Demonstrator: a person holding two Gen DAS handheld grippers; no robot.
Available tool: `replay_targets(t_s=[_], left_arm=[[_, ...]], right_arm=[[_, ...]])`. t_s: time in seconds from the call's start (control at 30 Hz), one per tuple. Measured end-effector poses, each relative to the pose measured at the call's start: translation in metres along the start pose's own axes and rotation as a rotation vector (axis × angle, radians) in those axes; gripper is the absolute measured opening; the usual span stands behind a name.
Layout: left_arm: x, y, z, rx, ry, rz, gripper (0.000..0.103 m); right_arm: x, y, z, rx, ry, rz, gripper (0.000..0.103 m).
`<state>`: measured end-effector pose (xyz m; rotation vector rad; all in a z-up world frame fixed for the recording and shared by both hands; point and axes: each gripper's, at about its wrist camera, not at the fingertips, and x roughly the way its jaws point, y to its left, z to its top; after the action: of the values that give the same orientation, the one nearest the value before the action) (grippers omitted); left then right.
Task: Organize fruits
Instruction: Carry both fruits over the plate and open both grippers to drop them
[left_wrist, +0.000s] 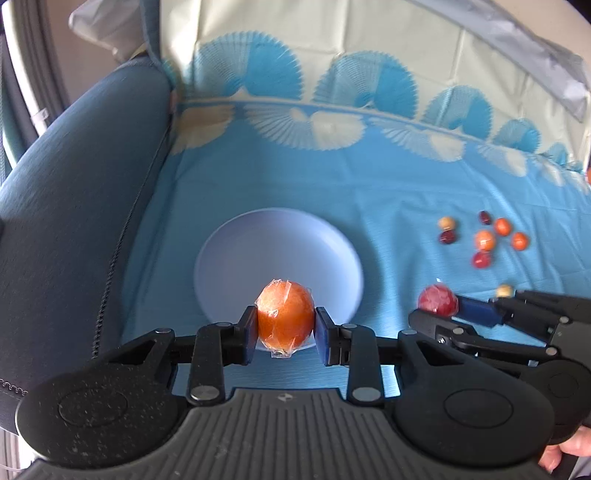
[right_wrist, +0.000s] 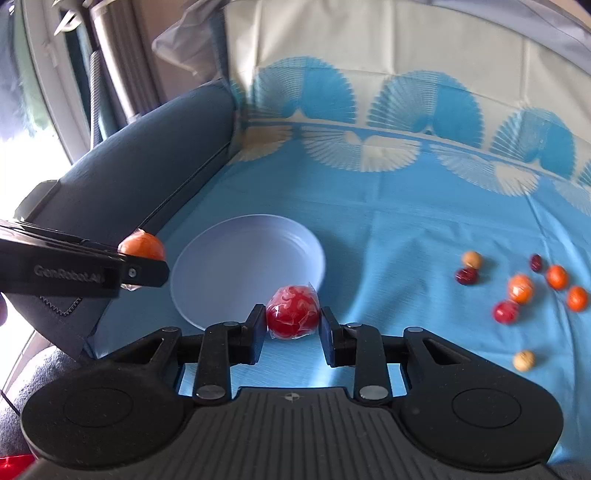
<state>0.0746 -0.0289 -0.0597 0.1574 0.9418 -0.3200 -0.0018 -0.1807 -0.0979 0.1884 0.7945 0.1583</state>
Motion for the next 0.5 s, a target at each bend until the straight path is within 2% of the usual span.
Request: replay_targets(t_s=[0.2,0.43,0.5], left_arm=[[0.040,0.023,0.004,-0.018,0.028,-0.001,0.035],[0.094,0.035,0.012,-0.010,0.111,0.024,0.035],[0.102,0.038,0.016,0.003,0.113,0.023,0.038]], right_arm=[[0.049,0.024,0.016,-0.075,0.060,0.002,0.032],[0.114,0.039,0.016,-0.149,0.154,-0.037,0.032],[0.125,0.040,0.016,-0.168,0.174,-0.051,0.033]])
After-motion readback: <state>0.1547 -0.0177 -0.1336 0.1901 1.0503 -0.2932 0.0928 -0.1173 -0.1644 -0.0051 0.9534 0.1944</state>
